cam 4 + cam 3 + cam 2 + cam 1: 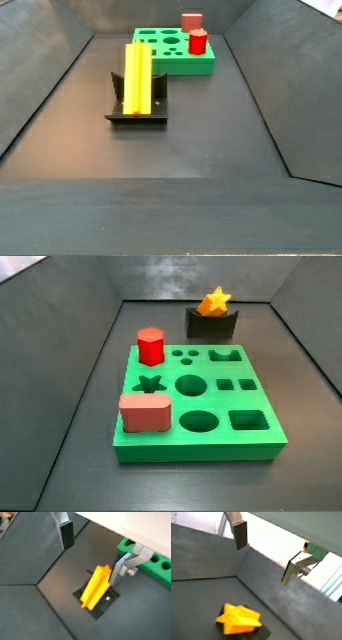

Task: Pick up the star object. Move up. Place the star object on the fixture. Regrasp the star object. Move to above the board. Insert the star object.
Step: Regrasp the star object.

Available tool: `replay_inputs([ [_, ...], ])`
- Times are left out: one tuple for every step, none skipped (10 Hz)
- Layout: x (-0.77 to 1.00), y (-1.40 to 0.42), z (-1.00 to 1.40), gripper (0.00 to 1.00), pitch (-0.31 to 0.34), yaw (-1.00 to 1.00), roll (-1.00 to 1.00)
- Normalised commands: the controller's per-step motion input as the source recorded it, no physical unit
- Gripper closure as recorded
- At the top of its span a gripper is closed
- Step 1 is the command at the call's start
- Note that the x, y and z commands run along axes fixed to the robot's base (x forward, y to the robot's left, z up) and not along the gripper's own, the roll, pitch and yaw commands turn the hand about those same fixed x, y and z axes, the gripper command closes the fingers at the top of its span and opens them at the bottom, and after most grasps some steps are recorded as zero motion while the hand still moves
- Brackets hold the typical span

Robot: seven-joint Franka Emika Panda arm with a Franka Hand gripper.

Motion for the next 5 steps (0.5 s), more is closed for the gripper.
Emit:
replay_inputs([
  [0.10,-0.04,0.00,0.00,0.134,0.11,1.00],
  [0.10,-0.05,0.00,0.00,0.162,0.14,0.99],
  [0.10,-0.05,-0.01,0.00,0.156,0.15,0.78],
  [0.10,-0.05,-0.01,0.00,0.134,0.17,0.52],
  [0.10,-0.04,0.00,0.00,0.117,0.18,0.35],
])
